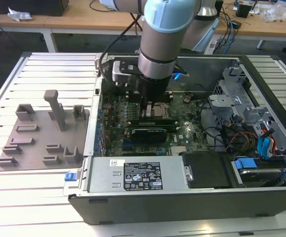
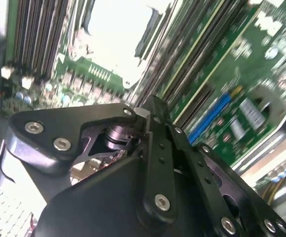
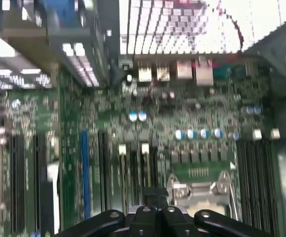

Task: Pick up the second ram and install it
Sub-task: 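Press down the second ram until it locks into place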

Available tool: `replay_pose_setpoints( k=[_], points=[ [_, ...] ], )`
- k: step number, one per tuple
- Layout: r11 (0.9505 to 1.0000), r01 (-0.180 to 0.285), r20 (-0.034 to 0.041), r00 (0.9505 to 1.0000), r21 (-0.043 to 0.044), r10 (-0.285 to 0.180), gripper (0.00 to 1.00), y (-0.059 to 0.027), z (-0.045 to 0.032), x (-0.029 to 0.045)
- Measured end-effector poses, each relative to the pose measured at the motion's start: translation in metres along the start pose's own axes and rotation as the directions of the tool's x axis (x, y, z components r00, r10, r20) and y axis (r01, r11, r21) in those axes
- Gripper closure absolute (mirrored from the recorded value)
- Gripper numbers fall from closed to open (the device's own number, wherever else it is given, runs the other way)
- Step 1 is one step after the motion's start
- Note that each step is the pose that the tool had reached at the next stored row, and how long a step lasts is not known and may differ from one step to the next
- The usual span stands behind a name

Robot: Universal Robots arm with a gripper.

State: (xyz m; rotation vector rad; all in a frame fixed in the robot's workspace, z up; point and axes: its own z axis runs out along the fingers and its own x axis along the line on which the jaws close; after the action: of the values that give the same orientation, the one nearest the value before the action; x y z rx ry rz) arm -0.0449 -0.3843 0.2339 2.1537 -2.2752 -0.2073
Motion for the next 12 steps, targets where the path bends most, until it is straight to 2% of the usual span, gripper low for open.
replay_pose_setpoints(
  k=[2, 3, 4, 5, 7, 8, 9, 12],
  points=[
    [0.9999, -0.001, -0.0009, 1.0000, -0.0159, 0.001, 0.90, -0.0187, -0.0013, -0.0014],
    [0.9998, -0.002, -0.0012, 1.0000, -0.0209, 0.001, 0.90, -0.0277, -0.0018, -0.0040],
    [0.9998, -0.002, -0.0017, 1.0000, -0.0212, 0.002, 0.90, -0.0288, -0.0016, -0.0081],
    [0.9998, -0.002, -0.0081, 1.0000, -0.0209, 0.001, 0.90, -0.0286, -0.0015, -0.0139],
    [0.9998, -0.009, -0.0753, 0.9971, -0.0164, 0.008, 0.90, -0.0277, -0.0071, -0.0191],
    [0.9998, -0.011, -0.0909, 0.9958, -0.0153, 0.009, 0.90, -0.0275, -0.0086, -0.0209],
    [0.9998, -0.011, -0.0946, 0.9955, -0.0152, 0.010, 0.90, -0.0269, -0.0149, -0.0220],
    [0.9998, -0.011, -0.0947, 0.9955, -0.0151, 0.010, 0.90, -0.0244, -0.0402, -0.0243]
  ],
)
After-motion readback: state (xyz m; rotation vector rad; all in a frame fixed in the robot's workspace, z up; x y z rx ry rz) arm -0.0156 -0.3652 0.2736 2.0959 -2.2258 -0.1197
